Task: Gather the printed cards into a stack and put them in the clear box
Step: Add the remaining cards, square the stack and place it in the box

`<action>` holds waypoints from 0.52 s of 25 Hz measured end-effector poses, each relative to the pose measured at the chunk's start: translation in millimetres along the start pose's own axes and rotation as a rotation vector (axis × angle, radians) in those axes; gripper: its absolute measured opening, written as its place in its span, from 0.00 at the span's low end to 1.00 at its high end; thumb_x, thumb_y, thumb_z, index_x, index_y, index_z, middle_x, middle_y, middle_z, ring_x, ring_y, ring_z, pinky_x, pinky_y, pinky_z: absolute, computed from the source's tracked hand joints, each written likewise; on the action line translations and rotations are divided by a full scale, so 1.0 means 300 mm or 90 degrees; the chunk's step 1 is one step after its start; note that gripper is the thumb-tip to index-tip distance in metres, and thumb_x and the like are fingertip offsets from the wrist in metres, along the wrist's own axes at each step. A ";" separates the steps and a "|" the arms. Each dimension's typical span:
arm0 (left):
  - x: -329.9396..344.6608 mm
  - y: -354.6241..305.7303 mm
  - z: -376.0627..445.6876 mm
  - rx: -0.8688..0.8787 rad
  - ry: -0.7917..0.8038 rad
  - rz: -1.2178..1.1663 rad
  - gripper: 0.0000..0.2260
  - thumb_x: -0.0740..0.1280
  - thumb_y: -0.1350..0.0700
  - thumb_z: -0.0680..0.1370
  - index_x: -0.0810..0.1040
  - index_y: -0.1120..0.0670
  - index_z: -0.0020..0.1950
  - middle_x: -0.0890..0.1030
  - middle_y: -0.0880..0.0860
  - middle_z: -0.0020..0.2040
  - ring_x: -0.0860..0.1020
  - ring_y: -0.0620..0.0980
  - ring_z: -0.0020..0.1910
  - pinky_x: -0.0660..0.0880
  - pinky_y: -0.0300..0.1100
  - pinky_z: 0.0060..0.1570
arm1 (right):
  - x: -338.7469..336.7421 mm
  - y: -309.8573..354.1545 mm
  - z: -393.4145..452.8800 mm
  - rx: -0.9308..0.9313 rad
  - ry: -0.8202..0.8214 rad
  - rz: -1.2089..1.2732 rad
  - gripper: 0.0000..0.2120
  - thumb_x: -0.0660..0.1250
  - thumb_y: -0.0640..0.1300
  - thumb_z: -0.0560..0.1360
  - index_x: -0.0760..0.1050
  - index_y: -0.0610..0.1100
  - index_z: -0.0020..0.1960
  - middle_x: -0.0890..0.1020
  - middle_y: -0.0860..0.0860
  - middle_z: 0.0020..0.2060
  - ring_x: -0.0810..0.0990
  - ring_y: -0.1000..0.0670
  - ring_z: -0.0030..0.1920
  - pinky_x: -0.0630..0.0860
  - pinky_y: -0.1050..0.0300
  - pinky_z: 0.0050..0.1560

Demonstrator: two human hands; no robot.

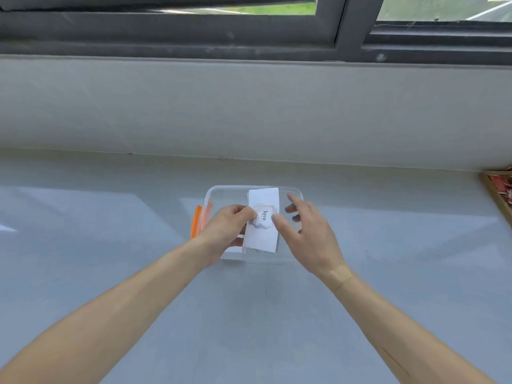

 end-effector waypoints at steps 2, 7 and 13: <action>-0.011 0.009 0.049 -0.048 -0.002 0.035 0.09 0.64 0.56 0.76 0.79 0.60 0.50 0.85 0.50 0.36 0.84 0.47 0.35 0.78 0.38 0.32 | -0.020 -0.023 0.029 -0.161 -0.097 -0.241 0.32 0.54 0.62 0.75 0.62 0.45 0.72 0.73 0.49 0.66 0.66 0.47 0.68 0.68 0.48 0.64; 0.024 0.060 0.154 -0.121 -0.023 0.153 0.13 0.63 0.56 0.76 0.80 0.64 0.51 0.85 0.59 0.45 0.85 0.56 0.45 0.82 0.47 0.50 | 0.056 -0.140 0.087 -0.222 0.155 -0.458 0.39 0.41 0.68 0.76 0.43 0.43 0.77 0.45 0.45 0.78 0.36 0.46 0.76 0.42 0.40 0.76; 0.093 0.117 0.227 -0.169 -0.015 0.228 0.08 0.63 0.56 0.76 0.78 0.58 0.42 0.81 0.56 0.38 0.80 0.55 0.37 0.80 0.47 0.50 | 0.070 -0.159 0.090 -0.223 0.167 -0.343 0.39 0.42 0.68 0.77 0.38 0.44 0.77 0.39 0.46 0.78 0.33 0.50 0.75 0.43 0.47 0.76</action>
Point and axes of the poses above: each hand's wrist, its own z-axis towards the middle knuckle, its own x-axis out of the palm, y = z × x, the point moved 4 cm from there along z, towards the middle knuckle
